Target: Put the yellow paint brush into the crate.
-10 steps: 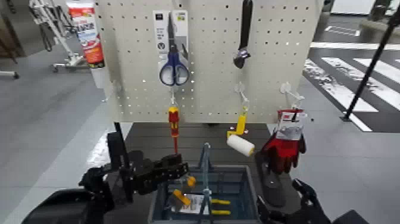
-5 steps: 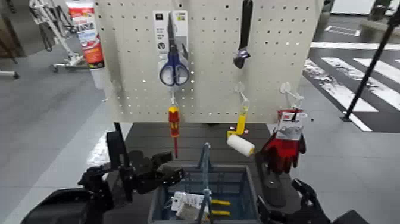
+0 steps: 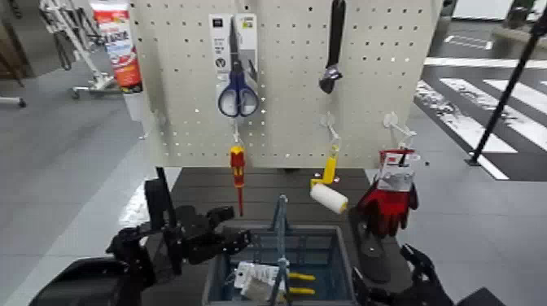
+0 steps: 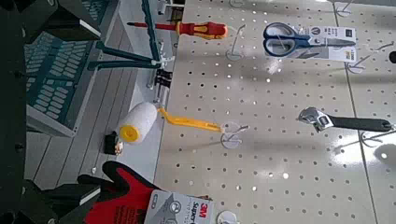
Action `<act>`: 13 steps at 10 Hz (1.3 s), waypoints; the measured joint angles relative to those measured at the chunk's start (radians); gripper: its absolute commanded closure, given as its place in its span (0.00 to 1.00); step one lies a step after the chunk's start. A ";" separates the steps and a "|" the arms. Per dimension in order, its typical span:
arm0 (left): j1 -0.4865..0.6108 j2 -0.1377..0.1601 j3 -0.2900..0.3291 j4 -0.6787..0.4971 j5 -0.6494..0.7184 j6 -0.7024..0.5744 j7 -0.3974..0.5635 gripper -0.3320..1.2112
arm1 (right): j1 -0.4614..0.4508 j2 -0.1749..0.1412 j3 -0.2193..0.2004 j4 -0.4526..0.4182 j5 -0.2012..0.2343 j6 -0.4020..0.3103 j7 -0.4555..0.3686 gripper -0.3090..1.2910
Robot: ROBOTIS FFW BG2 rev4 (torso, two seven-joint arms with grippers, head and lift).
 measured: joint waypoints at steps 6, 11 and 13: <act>0.133 -0.031 0.006 -0.134 -0.136 -0.147 0.259 0.13 | 0.008 -0.003 -0.006 -0.005 -0.002 -0.008 -0.001 0.28; 0.322 -0.081 -0.042 -0.179 -0.120 -0.417 0.581 0.13 | 0.022 -0.005 -0.016 -0.011 -0.006 -0.022 -0.010 0.28; 0.371 -0.109 -0.060 -0.173 -0.124 -0.542 0.694 0.13 | 0.028 -0.005 -0.021 -0.012 -0.013 -0.030 -0.010 0.28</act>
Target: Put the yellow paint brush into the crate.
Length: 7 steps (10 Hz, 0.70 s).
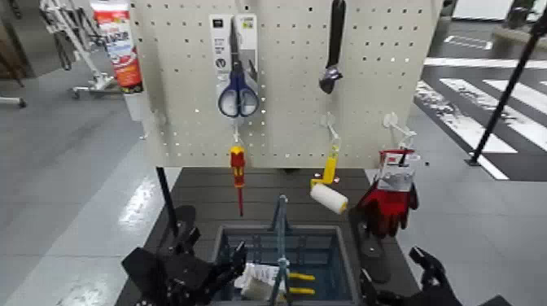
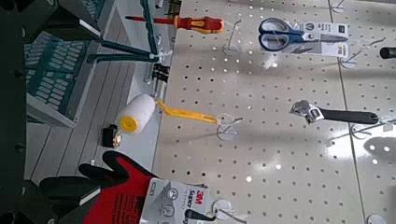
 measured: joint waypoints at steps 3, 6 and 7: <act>0.066 -0.012 -0.045 0.005 -0.013 -0.107 0.127 0.15 | 0.007 0.000 -0.005 0.006 -0.020 -0.011 -0.004 0.28; 0.111 -0.012 -0.051 -0.025 -0.030 -0.102 0.168 0.16 | 0.019 0.000 -0.012 -0.013 -0.007 0.013 -0.020 0.28; 0.115 -0.012 -0.051 -0.027 -0.030 -0.097 0.165 0.16 | 0.021 0.000 -0.014 -0.017 -0.003 0.017 -0.022 0.28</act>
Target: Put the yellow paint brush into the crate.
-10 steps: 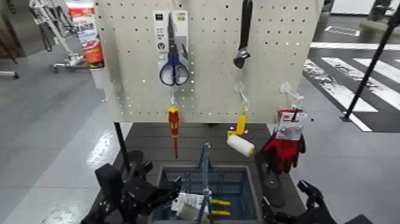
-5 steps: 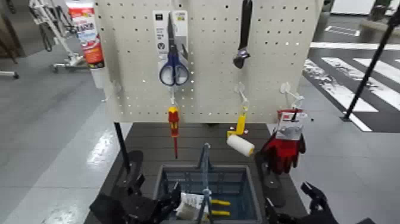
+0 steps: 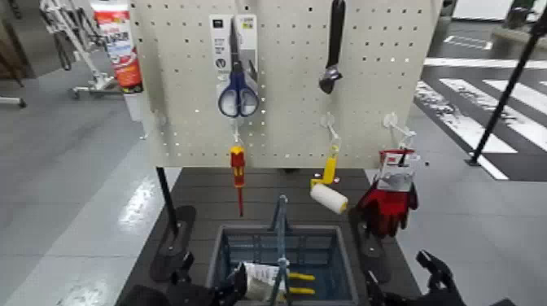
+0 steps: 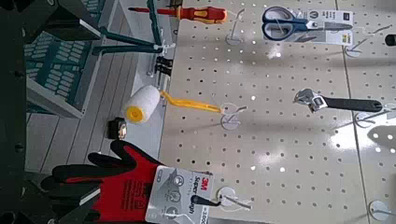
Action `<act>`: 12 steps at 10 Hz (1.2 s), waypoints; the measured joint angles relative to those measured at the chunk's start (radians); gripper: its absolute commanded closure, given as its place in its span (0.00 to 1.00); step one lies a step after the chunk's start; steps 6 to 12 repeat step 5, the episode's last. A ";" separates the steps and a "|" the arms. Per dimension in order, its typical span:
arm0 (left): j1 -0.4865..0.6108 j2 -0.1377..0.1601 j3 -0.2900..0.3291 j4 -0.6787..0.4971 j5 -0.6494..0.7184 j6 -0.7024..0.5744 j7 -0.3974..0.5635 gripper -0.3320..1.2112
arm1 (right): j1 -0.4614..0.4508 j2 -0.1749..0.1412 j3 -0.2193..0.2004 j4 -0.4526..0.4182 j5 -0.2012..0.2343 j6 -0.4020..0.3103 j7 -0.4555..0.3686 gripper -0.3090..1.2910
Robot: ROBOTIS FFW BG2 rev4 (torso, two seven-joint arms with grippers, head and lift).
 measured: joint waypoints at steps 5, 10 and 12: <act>-0.002 0.000 -0.006 -0.001 0.000 0.012 -0.007 0.16 | 0.005 0.001 -0.001 -0.004 0.014 -0.011 -0.015 0.28; -0.002 0.000 -0.006 -0.001 0.000 0.012 -0.007 0.16 | 0.005 0.001 -0.001 -0.004 0.014 -0.011 -0.015 0.28; -0.002 0.000 -0.006 -0.001 0.000 0.012 -0.007 0.16 | 0.005 0.001 -0.001 -0.004 0.014 -0.011 -0.015 0.28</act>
